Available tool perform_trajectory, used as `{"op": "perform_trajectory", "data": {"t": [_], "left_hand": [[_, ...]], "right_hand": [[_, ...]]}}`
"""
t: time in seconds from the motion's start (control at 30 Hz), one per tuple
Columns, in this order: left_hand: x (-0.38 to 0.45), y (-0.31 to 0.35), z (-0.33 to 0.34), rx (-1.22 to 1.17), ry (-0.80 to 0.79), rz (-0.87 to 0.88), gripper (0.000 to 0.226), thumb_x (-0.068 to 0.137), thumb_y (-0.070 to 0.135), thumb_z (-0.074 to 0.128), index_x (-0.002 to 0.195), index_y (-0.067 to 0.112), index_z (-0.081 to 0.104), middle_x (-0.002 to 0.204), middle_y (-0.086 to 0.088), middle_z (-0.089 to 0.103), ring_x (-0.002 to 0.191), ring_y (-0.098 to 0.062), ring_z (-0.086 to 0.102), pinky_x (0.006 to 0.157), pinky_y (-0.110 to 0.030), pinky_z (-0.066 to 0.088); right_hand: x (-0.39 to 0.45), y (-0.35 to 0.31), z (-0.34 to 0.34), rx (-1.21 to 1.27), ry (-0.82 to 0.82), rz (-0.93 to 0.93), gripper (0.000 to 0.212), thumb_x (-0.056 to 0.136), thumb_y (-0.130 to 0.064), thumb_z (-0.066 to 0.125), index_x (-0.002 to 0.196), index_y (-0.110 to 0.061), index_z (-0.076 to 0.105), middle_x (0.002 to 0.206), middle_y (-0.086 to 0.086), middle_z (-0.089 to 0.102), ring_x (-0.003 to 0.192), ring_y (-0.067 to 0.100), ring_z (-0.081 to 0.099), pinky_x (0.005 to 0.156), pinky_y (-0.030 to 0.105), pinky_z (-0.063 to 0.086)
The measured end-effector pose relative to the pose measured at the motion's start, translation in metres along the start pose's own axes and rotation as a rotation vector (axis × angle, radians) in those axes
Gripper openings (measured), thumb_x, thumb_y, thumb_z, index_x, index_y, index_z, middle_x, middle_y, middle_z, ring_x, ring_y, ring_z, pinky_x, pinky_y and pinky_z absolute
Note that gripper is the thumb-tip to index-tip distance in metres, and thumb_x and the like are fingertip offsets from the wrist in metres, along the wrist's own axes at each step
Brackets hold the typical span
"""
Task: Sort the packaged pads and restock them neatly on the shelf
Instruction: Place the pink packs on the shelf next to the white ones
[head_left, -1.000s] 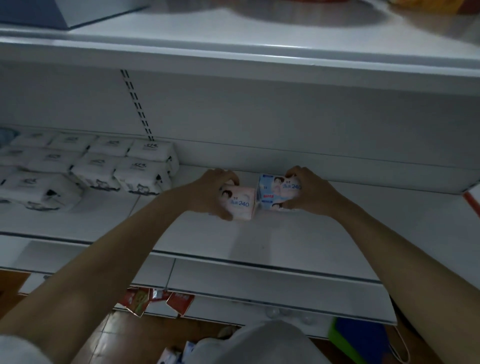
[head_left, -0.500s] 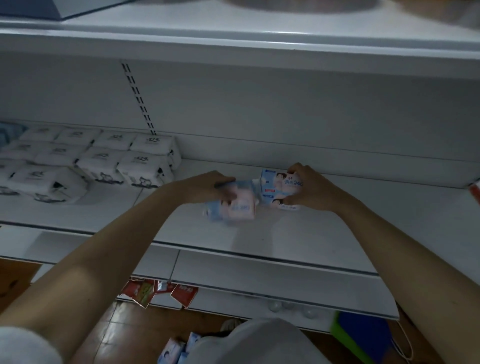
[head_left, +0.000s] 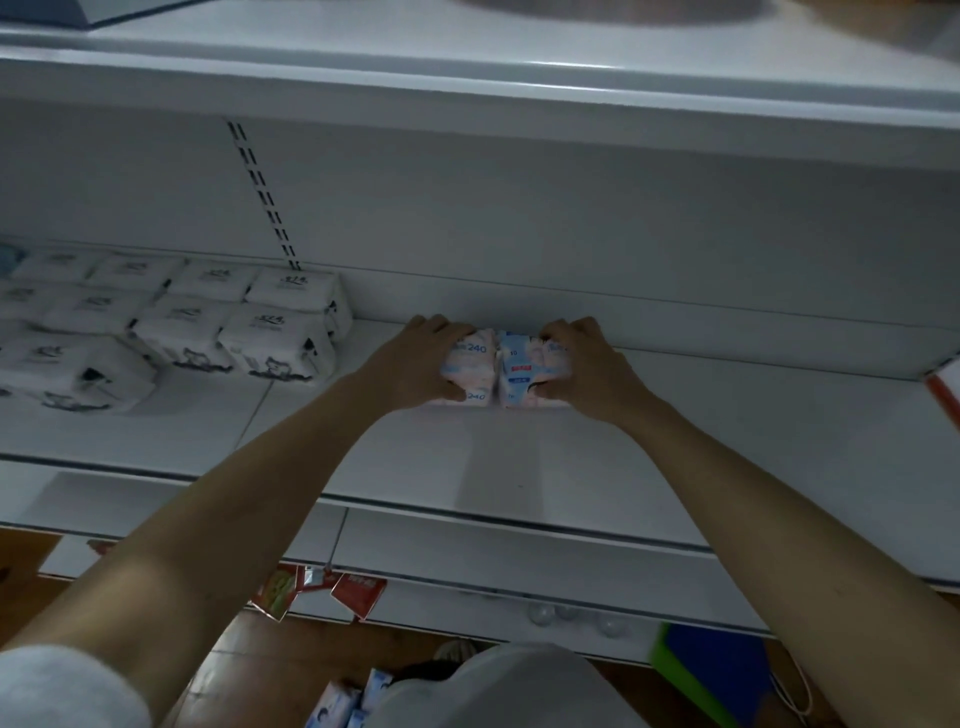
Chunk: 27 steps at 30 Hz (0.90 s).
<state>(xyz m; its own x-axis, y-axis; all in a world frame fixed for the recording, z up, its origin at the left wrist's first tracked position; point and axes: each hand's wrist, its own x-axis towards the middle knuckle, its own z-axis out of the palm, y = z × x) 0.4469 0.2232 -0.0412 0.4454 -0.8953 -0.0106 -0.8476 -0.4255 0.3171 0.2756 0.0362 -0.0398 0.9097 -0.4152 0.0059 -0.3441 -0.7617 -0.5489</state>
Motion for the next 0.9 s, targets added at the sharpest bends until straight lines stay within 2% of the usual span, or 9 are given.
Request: {"op": "perform_trajectory", "data": {"t": [0.17,0.33,0.4,0.5,0.57,0.7,0.8,0.9], "left_hand": [[0.025,-0.021,-0.014,-0.024,0.081,-0.074,0.083,0.068,0.031,0.086,0.136,0.010,0.044,0.126,-0.011,0.052,0.120,-0.031,0.039,0.094,-0.036,0.033],[0.049,-0.041,-0.011,0.102,0.110,-0.090,0.085,0.067,0.036,0.084,0.139,0.013,0.045,0.135,-0.017,0.039,0.126,-0.038,0.034,0.108,-0.042,0.028],[0.051,-0.051,-0.008,0.099,0.121,-0.079,0.086,0.067,0.038,0.084,0.140,0.016,0.046,0.134,-0.015,0.041,0.126,-0.038,0.034,0.107,-0.045,0.033],[0.051,-0.062,-0.003,0.069,0.170,-0.053,0.085,0.064,0.043,0.083,0.138,0.022,0.048,0.131,-0.009,0.047,0.124,-0.034,0.038,0.097,-0.049,0.044],[0.051,-0.063,-0.002,0.048,0.195,-0.060,0.080,0.065,0.041,0.083,0.135,0.021,0.050,0.131,-0.007,0.050,0.124,-0.033,0.039,0.095,-0.049,0.045],[0.048,-0.058,-0.004,0.104,0.171,-0.082,0.079,0.068,0.041,0.082,0.137,0.023,0.048,0.137,-0.003,0.049,0.131,-0.029,0.033,0.101,-0.045,0.039],[0.044,-0.050,-0.009,0.149,0.145,-0.106,0.084,0.068,0.045,0.082,0.140,0.024,0.044,0.144,-0.004,0.040,0.138,-0.029,0.025,0.110,-0.048,0.029],[0.032,-0.036,-0.010,0.153,0.219,-0.134,0.085,0.070,0.050,0.080,0.142,0.023,0.044,0.147,-0.006,0.038,0.139,-0.031,0.025,0.113,-0.048,0.024]], "right_hand": [[0.034,-0.014,0.000,-0.037,0.132,0.008,0.065,0.078,-0.027,0.081,0.133,-0.015,0.049,0.132,0.010,0.038,0.108,0.027,0.056,0.079,0.025,0.038],[0.065,-0.035,0.012,-0.071,0.132,0.053,0.068,0.078,-0.027,0.081,0.135,-0.015,0.048,0.137,0.013,0.030,0.111,0.029,0.053,0.091,0.035,0.045],[0.066,-0.036,0.022,-0.063,0.122,0.079,0.064,0.079,-0.028,0.080,0.134,-0.015,0.050,0.136,0.011,0.030,0.109,0.028,0.054,0.093,0.037,0.045],[0.064,-0.035,0.031,-0.050,0.163,0.089,0.061,0.080,-0.026,0.078,0.133,-0.014,0.052,0.138,0.011,0.030,0.115,0.027,0.051,0.090,0.035,0.045],[0.064,-0.036,0.032,-0.053,0.170,0.094,0.060,0.081,-0.023,0.078,0.133,-0.011,0.051,0.140,0.014,0.030,0.118,0.029,0.050,0.090,0.035,0.045],[0.062,-0.037,0.032,-0.103,0.116,0.141,0.061,0.082,-0.029,0.076,0.136,-0.019,0.049,0.147,0.013,0.022,0.113,0.037,0.054,0.094,0.041,0.046],[0.059,-0.041,0.026,-0.248,0.084,0.221,0.061,0.084,-0.041,0.072,0.137,-0.028,0.046,0.155,0.006,0.010,0.116,0.038,0.047,0.091,0.043,0.046],[0.052,-0.044,0.017,-0.292,0.114,0.186,0.059,0.087,-0.048,0.066,0.137,-0.026,0.044,0.151,0.007,0.018,0.121,0.037,0.041,0.089,0.045,0.046]]}}
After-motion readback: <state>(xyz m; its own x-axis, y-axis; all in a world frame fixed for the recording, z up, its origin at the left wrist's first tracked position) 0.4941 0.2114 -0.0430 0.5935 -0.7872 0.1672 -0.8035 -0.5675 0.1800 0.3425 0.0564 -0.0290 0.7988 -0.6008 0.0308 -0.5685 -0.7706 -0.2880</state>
